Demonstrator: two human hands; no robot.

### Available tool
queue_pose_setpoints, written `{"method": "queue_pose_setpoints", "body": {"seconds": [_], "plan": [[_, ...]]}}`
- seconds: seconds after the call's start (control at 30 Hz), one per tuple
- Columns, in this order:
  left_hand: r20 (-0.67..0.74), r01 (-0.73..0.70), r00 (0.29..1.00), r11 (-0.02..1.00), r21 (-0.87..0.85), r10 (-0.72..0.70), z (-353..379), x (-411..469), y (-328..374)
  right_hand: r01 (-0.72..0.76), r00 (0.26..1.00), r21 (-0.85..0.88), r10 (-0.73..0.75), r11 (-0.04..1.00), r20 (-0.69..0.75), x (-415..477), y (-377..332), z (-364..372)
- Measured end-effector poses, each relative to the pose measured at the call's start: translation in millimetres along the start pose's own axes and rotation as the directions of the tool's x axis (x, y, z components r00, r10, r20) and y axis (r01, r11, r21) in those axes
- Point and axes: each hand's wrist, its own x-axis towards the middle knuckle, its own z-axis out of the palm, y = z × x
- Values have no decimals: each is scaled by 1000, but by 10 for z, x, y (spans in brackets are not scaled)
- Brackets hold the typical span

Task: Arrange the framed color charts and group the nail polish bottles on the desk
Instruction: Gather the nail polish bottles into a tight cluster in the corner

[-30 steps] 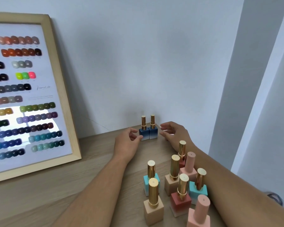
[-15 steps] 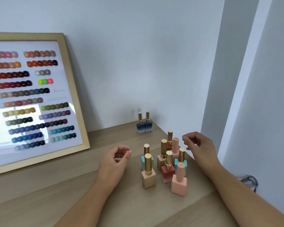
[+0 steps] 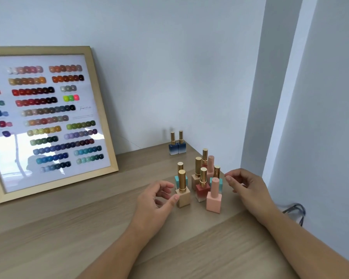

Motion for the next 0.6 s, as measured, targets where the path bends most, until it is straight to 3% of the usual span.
{"method": "queue_pose_setpoints", "body": {"seconds": [0.17, 0.27, 0.43, 0.6], "plan": [[57, 18, 998, 996, 90, -24, 90, 46, 2, 163, 984, -51, -166, 985, -58, 173, -364, -29], [60, 21, 998, 987, 157, -31, 135, 101, 0, 253, 966, -178, -237, 951, 107, 416, -669, -1], [69, 28, 997, 984, 177, -40, 143, 132, -32, 294, 909, -422, -113, 858, 402, 712, -825, 168], [56, 45, 997, 985, 169, -55, 46, 133, -116, 321, 884, -530, -47, 785, 465, 811, -825, 276]]}}
